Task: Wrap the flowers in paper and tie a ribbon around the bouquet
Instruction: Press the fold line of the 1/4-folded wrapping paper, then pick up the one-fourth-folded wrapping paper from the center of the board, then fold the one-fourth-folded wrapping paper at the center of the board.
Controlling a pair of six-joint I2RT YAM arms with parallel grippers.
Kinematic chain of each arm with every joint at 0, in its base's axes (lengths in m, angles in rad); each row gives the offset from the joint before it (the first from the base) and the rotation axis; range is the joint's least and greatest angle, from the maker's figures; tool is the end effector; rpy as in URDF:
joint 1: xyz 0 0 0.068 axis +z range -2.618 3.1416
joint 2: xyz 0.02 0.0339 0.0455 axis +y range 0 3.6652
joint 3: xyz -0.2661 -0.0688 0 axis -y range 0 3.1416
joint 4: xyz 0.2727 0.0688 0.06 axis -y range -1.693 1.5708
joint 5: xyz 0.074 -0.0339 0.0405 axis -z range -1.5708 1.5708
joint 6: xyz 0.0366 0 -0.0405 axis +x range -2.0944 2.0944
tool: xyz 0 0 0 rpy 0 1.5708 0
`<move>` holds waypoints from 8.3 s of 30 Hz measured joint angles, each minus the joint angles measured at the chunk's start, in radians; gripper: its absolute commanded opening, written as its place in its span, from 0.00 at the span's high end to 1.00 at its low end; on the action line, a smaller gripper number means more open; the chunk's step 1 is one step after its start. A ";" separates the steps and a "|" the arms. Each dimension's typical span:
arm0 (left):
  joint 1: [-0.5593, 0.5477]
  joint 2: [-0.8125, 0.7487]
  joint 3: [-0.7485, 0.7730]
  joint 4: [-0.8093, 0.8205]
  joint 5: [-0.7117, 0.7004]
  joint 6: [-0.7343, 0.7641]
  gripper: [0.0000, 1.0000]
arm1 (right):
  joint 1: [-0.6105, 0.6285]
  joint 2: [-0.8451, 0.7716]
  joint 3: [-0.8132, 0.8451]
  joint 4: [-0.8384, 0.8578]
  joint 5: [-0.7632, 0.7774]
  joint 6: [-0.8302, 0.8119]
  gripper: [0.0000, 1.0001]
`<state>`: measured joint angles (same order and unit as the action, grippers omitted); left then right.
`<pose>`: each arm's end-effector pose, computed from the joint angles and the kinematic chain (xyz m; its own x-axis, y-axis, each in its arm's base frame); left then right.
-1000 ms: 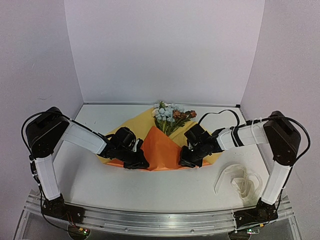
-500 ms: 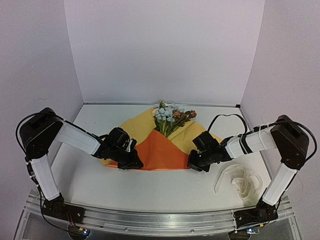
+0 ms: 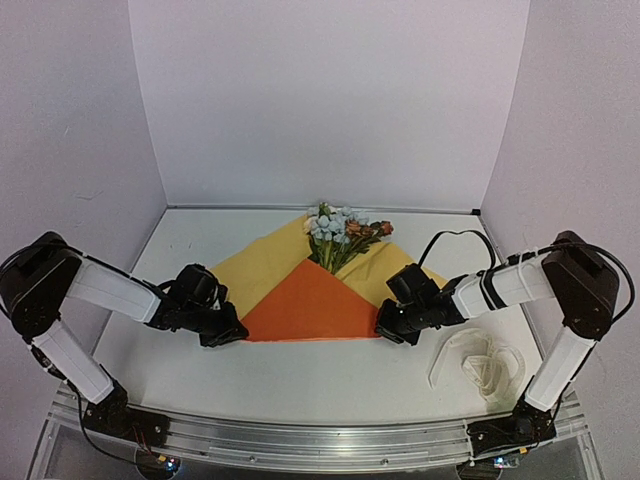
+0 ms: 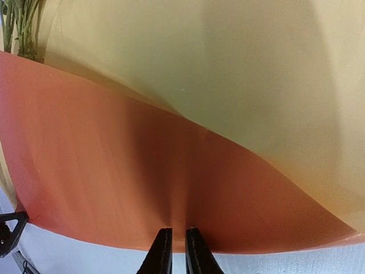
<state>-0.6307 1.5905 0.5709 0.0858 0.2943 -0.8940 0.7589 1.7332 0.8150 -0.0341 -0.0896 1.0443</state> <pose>0.2231 -0.1761 0.0910 -0.9552 -0.2263 -0.1907 -0.0654 0.7899 -0.6097 0.2447 0.2366 0.1059 -0.9222 0.3122 -0.2283 0.1478 0.8299 0.5379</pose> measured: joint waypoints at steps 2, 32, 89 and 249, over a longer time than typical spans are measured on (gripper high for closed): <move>0.032 -0.036 -0.030 -0.009 -0.020 -0.029 0.92 | 0.000 0.000 -0.003 0.007 0.000 0.002 0.88; -0.081 -0.011 0.266 -0.259 -0.200 0.022 1.00 | -0.002 -0.006 -0.017 0.030 0.003 0.016 0.88; -0.082 0.182 0.290 -0.190 -0.060 0.031 1.00 | -0.083 -0.280 -0.428 0.334 0.231 0.219 0.63; -0.270 0.731 1.061 -0.257 0.207 0.392 0.72 | 0.200 -0.307 0.094 -0.183 0.255 -0.401 1.00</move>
<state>-0.9005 2.3217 1.6319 -0.1712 0.5008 -0.5018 0.9585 1.4260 0.9094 -0.2172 0.1659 0.6434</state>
